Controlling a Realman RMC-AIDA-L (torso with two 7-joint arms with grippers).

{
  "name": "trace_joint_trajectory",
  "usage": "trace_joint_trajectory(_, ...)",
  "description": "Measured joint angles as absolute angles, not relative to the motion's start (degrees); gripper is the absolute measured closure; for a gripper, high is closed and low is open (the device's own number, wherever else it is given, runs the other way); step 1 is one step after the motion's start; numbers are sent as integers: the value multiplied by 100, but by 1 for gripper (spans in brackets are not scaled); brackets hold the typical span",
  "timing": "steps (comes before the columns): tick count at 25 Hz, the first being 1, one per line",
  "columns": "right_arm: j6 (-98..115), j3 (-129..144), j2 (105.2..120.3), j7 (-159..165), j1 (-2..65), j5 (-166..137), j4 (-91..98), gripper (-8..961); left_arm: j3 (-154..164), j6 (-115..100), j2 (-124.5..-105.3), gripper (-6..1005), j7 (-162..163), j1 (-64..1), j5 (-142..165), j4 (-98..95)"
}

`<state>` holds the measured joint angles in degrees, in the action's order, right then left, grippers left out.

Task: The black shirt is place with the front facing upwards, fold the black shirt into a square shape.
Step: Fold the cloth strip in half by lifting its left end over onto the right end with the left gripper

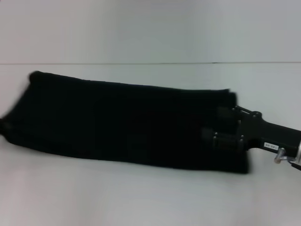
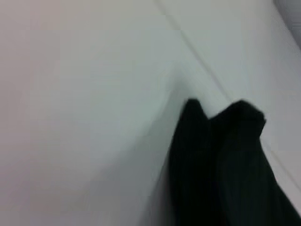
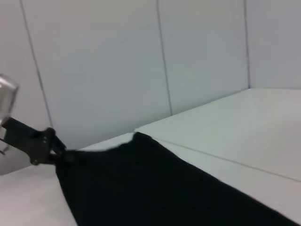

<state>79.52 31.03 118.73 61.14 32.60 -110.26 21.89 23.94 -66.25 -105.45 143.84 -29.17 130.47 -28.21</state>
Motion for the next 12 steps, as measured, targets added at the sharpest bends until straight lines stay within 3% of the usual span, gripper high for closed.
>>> trace_joint_trajectory(3,7932,3097,11863,6249,3178,-11022,2261,30,2141,-6489,-10378,980,14443,-2854,13052,-2910)
trace_joint_trajectory(6,7886,3081,11861,6333,3097,-11021,2281,30,1827,-6695,-10336,979,14423,-2887,12939,-2919)
trace_joint_trajectory(12,7804,3039,11890,6356,2982,-11021,2256,30,1724,-7618,-10597,979,14087,-3355,12139,-2929)
